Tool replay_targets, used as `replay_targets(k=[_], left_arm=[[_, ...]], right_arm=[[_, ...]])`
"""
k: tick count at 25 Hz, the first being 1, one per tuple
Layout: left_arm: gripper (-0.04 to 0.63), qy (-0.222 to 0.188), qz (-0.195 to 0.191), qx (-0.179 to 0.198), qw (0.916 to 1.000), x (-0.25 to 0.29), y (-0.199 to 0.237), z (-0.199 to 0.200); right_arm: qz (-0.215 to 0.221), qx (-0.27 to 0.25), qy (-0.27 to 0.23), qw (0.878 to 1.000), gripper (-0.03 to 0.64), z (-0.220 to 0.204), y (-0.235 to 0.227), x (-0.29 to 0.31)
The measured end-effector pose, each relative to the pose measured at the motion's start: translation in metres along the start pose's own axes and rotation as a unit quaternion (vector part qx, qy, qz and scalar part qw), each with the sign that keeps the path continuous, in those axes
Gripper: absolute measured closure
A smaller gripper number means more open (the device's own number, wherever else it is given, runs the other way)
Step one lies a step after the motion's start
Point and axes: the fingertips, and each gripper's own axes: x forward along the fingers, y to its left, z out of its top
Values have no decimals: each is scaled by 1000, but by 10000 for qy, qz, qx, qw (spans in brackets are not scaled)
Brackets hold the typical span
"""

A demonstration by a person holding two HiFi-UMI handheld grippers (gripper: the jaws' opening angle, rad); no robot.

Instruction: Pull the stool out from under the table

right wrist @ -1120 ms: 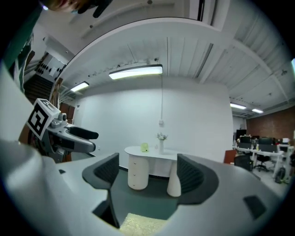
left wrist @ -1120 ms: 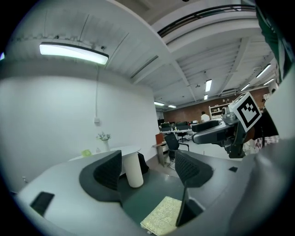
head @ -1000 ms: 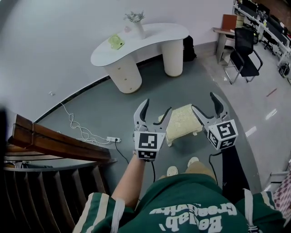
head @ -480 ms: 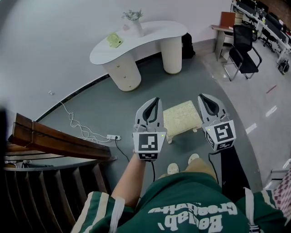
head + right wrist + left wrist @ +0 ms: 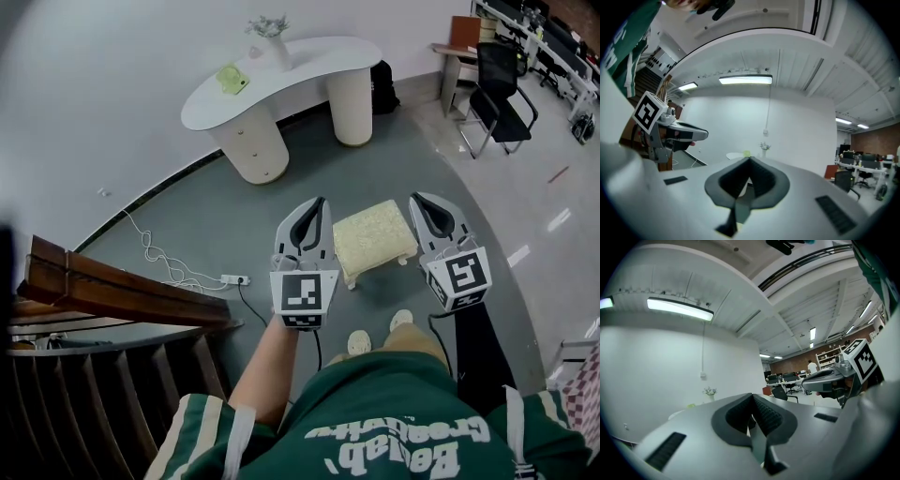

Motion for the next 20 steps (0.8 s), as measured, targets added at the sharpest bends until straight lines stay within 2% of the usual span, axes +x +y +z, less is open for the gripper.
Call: replay_targets(k=[14,20], left_arm=[[591,-52,86,-57,9999,4,13,-3],[591,-70,95,-39,9999,3,18,-2]], right_arm=[[-46,-367,214,9991,614,-5,2,-1],[-57,-322,233,9992,614,-5,2,0]])
